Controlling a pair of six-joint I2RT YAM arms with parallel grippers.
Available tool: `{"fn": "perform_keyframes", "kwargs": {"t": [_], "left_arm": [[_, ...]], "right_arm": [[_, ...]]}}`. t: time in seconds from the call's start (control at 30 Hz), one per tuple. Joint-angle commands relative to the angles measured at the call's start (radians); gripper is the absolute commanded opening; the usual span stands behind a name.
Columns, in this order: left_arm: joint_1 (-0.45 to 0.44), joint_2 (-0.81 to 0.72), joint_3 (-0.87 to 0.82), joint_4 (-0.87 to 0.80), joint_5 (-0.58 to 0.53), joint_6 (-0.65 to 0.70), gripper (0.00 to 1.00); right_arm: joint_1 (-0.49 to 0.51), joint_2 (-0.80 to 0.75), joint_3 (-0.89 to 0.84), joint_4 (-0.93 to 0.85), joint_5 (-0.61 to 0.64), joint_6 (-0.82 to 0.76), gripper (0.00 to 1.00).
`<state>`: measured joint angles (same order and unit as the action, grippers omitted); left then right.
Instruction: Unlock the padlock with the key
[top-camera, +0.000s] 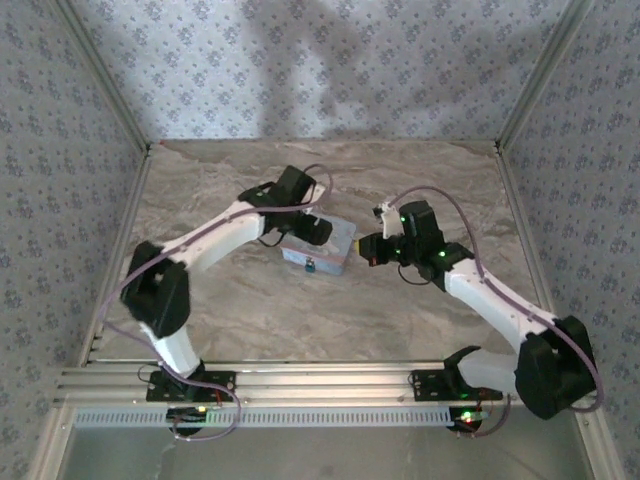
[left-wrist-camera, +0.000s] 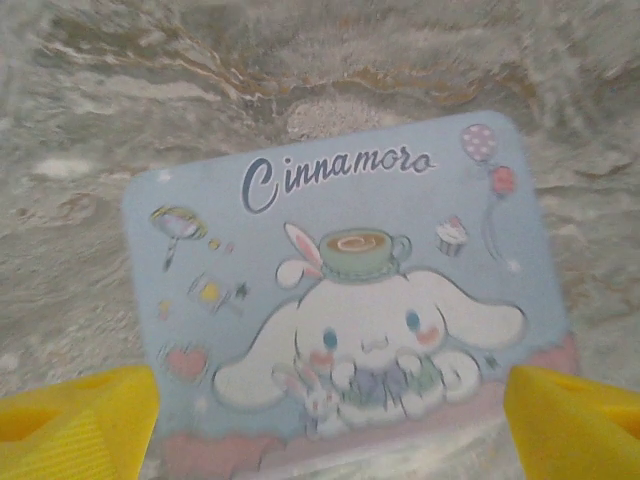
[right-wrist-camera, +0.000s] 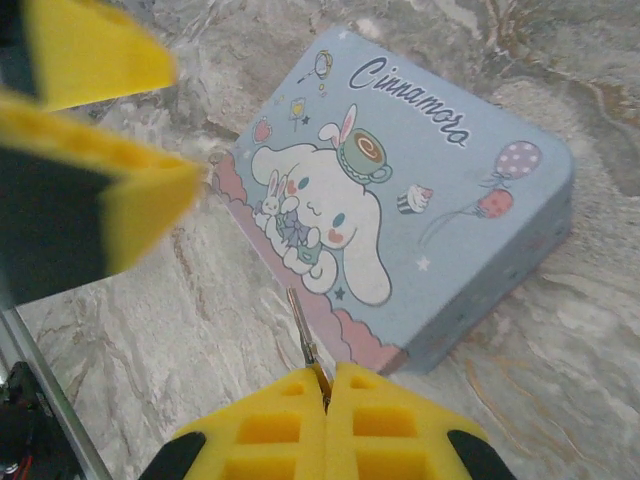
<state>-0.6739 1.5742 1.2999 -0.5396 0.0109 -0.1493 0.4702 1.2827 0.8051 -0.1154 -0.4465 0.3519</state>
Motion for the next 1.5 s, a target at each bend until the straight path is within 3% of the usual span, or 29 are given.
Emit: {"fn": "perform_keyframes", "kwargs": {"t": [0.0, 0.2, 0.33, 0.53, 0.8, 1.1, 1.47], "left_arm": [[0.002, -0.134, -0.167, 0.115, 0.011, -0.058, 0.89], [0.002, -0.331, -0.530, 0.427, 0.020, -0.115, 0.93], [0.005, -0.361, -0.663, 0.583, 0.045, -0.156, 0.98], [0.080, -0.220, -0.677, 0.701, 0.281, -0.250, 0.95], [0.080, -0.047, -0.676, 0.862, 0.353, -0.271, 0.84], [0.076, 0.074, -0.659, 0.946, 0.368, -0.264, 0.73], [0.010, 0.142, -0.624, 0.942, 0.316, -0.235, 0.65]], "right_arm": [[0.014, 0.079, 0.074, 0.089, -0.047, 0.025, 0.00], [0.033, 0.248, 0.161, 0.153, -0.085, 0.037, 0.00], [0.034, 0.349, 0.211, 0.197, -0.122, 0.056, 0.00], [0.038, 0.454, 0.271, 0.177, -0.115, 0.051, 0.00], [0.034, 0.499, 0.266, 0.146, -0.085, 0.041, 0.00], [0.038, 0.515, 0.231, 0.137, -0.060, 0.038, 0.00], [0.047, 0.512, 0.221, 0.138, -0.052, 0.033, 0.00]]}}
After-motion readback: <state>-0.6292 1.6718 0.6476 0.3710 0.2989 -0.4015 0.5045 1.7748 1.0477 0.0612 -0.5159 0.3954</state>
